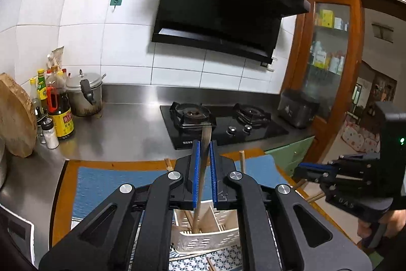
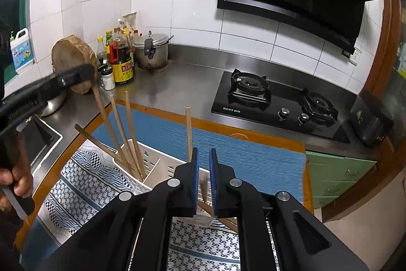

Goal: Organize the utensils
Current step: 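Lower both held chopsticks into the white caddy and open both grippers, then move both open grippers back down to the chopsticks on the cloth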

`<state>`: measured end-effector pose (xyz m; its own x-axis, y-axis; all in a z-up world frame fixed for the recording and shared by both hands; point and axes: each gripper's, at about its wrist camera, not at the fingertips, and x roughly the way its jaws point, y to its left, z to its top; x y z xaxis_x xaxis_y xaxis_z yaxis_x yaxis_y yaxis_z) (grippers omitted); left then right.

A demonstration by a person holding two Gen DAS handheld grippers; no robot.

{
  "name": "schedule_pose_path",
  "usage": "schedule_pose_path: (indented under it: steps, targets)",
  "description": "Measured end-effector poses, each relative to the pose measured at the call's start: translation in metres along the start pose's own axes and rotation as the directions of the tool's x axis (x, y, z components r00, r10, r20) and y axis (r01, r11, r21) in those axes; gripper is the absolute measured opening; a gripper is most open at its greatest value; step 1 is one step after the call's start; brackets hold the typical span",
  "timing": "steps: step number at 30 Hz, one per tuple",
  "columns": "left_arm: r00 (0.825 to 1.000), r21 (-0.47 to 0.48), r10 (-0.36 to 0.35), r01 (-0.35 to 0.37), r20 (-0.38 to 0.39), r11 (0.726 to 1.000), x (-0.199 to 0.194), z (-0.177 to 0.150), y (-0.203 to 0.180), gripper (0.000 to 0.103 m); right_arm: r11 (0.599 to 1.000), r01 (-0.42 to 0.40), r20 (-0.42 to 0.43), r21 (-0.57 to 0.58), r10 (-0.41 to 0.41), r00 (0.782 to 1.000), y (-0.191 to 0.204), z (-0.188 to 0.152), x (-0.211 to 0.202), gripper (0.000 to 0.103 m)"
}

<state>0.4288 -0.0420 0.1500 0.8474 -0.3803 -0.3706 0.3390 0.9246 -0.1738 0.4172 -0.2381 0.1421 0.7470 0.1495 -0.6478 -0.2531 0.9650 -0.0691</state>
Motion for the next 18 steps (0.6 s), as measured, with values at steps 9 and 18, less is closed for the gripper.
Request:
schedule_pose_path:
  steps: [9,18]
  targets:
    - [1.000,0.011,0.007,-0.007,0.026,1.000,-0.041,-0.002,-0.006,0.028,1.000,0.007,0.064,0.008,-0.007,0.998,0.003,-0.018,-0.046,0.028]
    - [0.999,-0.038,0.032,-0.033,-0.007,0.999,-0.106,-0.059,-0.003,0.056,0.995,-0.094,-0.012,0.030,0.094,0.995,0.045,-0.108,-0.066,0.032]
